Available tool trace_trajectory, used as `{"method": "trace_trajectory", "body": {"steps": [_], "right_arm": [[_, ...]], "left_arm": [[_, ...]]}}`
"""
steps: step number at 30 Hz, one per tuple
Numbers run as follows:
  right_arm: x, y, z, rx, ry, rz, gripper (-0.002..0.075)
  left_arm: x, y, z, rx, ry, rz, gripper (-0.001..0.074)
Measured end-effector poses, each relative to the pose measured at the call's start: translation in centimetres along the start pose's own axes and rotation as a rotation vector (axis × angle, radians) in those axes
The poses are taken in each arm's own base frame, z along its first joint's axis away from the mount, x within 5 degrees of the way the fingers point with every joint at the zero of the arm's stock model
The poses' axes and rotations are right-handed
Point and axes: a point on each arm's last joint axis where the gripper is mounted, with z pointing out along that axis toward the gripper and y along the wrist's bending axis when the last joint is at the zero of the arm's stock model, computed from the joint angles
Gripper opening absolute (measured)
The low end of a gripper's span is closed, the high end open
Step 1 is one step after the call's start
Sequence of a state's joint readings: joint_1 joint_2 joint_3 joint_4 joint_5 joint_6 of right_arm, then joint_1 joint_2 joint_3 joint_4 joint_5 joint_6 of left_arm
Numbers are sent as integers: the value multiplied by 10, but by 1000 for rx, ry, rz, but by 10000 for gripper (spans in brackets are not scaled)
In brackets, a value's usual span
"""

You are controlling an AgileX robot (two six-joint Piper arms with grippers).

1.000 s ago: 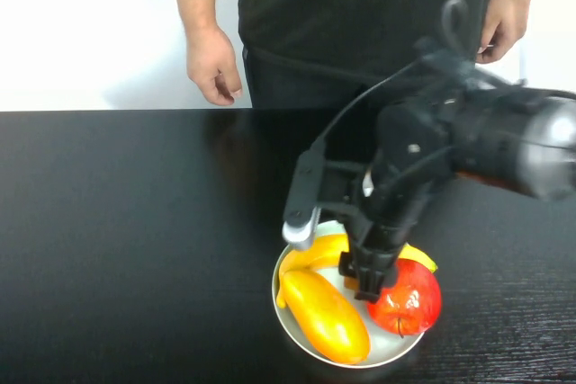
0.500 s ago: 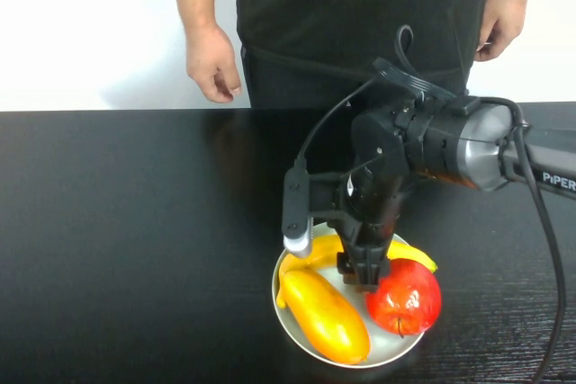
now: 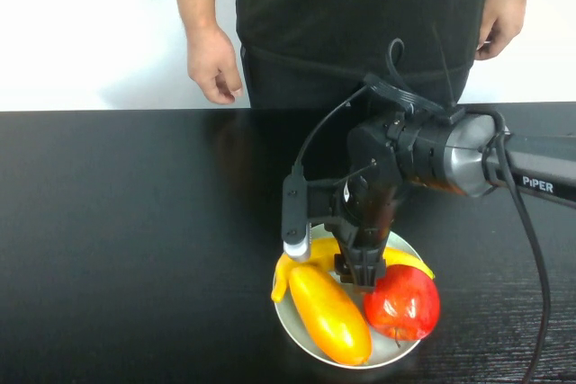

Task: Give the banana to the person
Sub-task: Pick up the banana, then hand the grabbed banana to the person

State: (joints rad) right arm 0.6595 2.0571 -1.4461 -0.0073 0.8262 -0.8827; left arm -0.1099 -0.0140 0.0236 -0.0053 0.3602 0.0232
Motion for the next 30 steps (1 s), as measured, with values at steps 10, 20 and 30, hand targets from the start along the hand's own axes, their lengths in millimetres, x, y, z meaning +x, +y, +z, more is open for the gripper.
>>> {"method": "trace_trajectory", "body": {"steps": [10, 20, 30], "right_arm": [[-1, -1, 7, -1, 1, -3, 429], [0, -2, 2, 16, 6, 20, 269], [17, 4, -134, 220, -66, 190, 269]], "left_arm": [[0, 0, 0, 0, 0, 0, -4], [0, 0, 0, 0, 0, 0, -4], [0, 0, 0, 0, 0, 0, -4]]}}
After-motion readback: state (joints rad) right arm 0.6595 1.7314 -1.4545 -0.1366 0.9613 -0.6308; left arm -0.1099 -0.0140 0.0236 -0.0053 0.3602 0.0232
